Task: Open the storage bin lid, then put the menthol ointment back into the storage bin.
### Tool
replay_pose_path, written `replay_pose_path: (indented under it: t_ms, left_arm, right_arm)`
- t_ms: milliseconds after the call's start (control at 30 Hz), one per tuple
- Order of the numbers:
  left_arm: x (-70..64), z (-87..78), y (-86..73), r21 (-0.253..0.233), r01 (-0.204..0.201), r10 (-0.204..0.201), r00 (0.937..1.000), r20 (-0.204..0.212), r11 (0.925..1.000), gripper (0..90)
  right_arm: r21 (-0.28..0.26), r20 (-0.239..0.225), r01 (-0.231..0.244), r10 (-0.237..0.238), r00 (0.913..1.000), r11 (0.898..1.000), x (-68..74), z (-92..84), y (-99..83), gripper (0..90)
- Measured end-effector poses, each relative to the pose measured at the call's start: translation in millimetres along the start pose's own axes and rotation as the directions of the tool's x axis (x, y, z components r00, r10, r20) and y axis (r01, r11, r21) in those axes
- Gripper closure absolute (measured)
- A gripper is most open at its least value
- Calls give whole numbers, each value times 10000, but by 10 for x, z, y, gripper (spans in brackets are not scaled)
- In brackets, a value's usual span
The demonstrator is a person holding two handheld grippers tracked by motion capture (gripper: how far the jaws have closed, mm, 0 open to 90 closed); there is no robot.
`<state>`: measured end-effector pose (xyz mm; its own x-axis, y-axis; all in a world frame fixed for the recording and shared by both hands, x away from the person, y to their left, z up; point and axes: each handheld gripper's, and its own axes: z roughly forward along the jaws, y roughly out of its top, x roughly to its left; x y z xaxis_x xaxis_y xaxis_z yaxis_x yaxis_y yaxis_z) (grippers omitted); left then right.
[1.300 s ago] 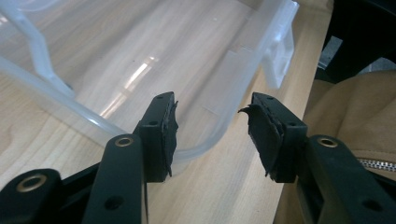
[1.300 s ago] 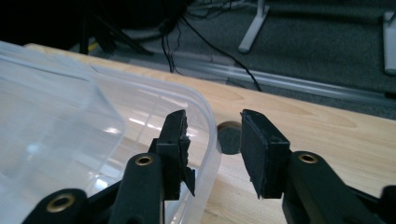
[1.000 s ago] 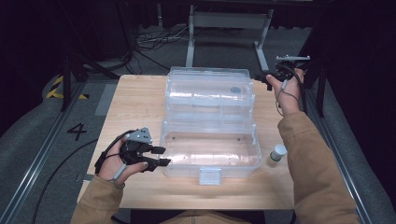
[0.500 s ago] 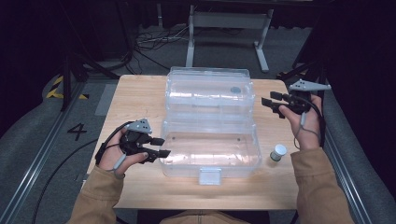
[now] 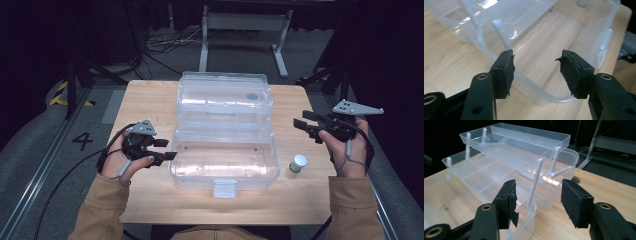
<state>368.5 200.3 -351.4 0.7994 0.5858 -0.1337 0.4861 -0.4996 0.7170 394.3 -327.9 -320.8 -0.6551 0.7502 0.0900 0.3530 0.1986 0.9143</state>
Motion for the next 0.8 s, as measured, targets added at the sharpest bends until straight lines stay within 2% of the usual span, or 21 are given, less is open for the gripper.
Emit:
replay_pose_path:
  t_ms: [67, 133, 233, 400, 800]
  left_arm:
    - [14, -16, 0, -75, 29, -29, 10000, 15, 10000, 449]
    - [20, -23, -1, -139, 55, -55, 10000, -20, 9999, 447]
    - [32, -34, 2, -278, 147, -145, 9999, 59, 9995, 445]
    - [38, -35, 20, -345, 155, -151, 9998, 122, 9993, 443]
    - [77, -51, 42, -431, 111, -105, 9999, 138, 9990, 441]
  right_arm:
    - [94, -168, -146, 147, 9998, 9999, -16, -18, -12, 481]
    - [144, -100, -178, 179, 9998, 9997, -25, -27, -18, 480]
    - [490, 544, -89, 62, 9985, 9988, -42, -71, -30, 480]
    - [500, 761, -228, 189, 9969, 9985, -68, -116, -55, 462]
    - [832, 884, -47, -27, 9961, 9965, -97, -237, -96, 458]
